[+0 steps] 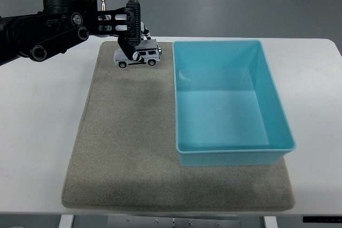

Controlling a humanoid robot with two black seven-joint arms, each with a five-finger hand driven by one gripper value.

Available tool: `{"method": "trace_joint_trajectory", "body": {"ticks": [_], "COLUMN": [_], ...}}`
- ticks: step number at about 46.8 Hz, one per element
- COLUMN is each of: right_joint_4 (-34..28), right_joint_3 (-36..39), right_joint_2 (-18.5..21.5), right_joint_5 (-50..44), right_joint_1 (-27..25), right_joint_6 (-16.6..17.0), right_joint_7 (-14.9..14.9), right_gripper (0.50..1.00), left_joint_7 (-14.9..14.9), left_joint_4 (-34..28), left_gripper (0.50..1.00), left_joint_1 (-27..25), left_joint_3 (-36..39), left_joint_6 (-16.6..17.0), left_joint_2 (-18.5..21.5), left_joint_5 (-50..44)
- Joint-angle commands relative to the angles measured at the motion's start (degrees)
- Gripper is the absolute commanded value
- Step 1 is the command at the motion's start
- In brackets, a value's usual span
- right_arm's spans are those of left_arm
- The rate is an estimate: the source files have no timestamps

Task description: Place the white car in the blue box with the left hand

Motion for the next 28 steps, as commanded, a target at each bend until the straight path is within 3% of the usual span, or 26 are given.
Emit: {"method": "trace_joint_trajectory", "body": {"ticks": [1,19,28], "right_joint_4": [0.0,0.0,0.0], "right_joint_3": [0.0,0.0,0.0], "right_joint_2": [0.0,0.0,0.0], "right_joint_5": [0.0,0.0,0.0], "right_joint_1": [0.0,0.0,0.0], "right_joint_6": [0.0,0.0,0.0], "right_joint_7": [0.0,0.0,0.0], "right_gripper": [0.936,0.936,0.936], "left_joint_7": [0.0,-0.4,-0.4], "left_joint_4": [-0.1,-0.8,-6.5], "left_gripper": [0.5,0.5,0.5], "left_joint_1": [-1.4,-6.8,-7.2], "left_joint_3": [-1.2,-3.3,-3.4], "left_joint_6": [0.3,0.3,0.6], "left_joint_2": [0.1,-0.4,-0.6], "left_joint_5": [-0.1,-0.3,-0.1]}}
